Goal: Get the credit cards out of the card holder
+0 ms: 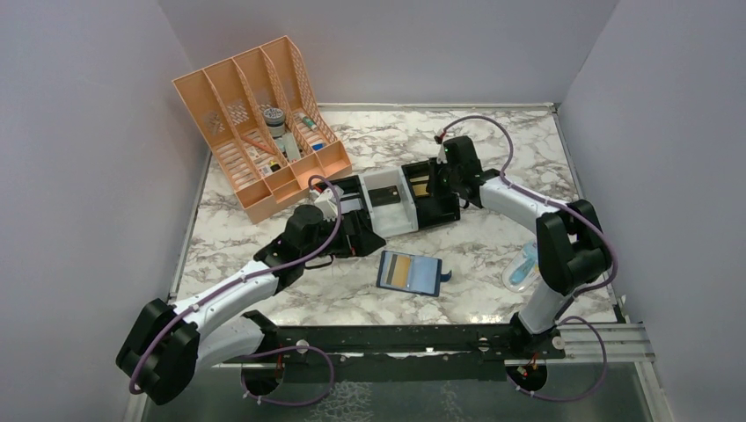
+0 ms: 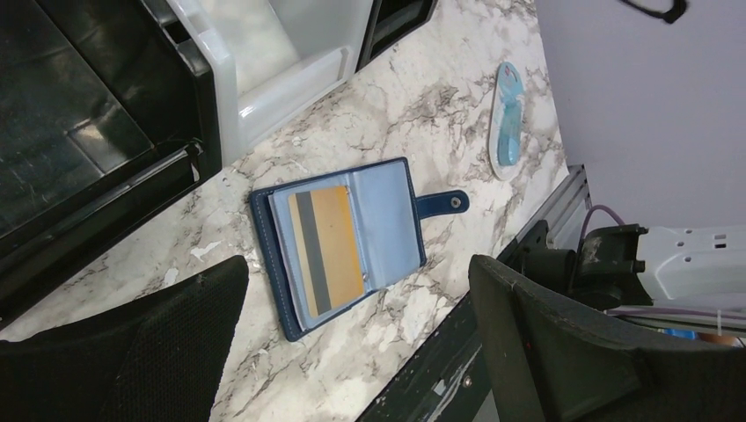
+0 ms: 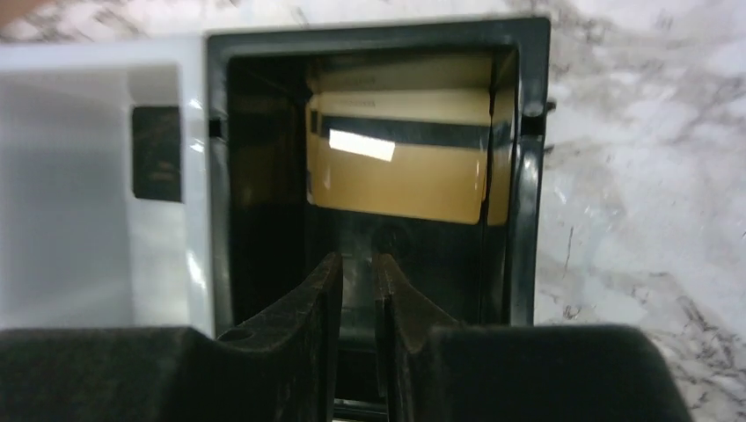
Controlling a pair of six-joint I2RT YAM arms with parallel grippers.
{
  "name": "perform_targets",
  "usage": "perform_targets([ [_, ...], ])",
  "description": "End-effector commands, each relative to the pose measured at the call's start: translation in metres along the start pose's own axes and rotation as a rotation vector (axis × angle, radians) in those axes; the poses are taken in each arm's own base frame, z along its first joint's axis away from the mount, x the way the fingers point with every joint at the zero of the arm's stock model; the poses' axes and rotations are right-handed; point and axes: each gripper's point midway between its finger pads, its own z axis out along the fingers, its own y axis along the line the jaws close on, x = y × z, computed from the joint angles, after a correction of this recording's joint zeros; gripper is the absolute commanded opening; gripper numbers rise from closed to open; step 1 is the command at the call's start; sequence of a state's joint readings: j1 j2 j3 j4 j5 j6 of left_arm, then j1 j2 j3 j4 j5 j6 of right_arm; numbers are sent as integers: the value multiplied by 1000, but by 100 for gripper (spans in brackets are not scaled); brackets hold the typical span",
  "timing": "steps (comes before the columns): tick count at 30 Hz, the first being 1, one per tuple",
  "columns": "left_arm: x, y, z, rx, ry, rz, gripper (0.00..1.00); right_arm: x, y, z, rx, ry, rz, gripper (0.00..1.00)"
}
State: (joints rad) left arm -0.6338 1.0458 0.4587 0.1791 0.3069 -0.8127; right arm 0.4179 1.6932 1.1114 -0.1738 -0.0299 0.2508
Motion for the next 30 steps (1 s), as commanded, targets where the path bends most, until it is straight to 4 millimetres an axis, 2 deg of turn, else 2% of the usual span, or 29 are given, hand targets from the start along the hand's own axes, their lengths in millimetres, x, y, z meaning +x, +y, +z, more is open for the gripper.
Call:
perform_targets([
  [1,-14,-13,-1,38,-26,32,99,35,-12,6,74,138,55,19],
  [15,-16,-16,-6,40,-43,31,99,39,-12,42,72,177,64,19],
  [26,-15,-14,-6,35,-42,33,99,44,-18,52,101,188,60,19],
  [30,-16,-15,-6,39,-47,32,99,39,-17,57,98,148,77,19],
])
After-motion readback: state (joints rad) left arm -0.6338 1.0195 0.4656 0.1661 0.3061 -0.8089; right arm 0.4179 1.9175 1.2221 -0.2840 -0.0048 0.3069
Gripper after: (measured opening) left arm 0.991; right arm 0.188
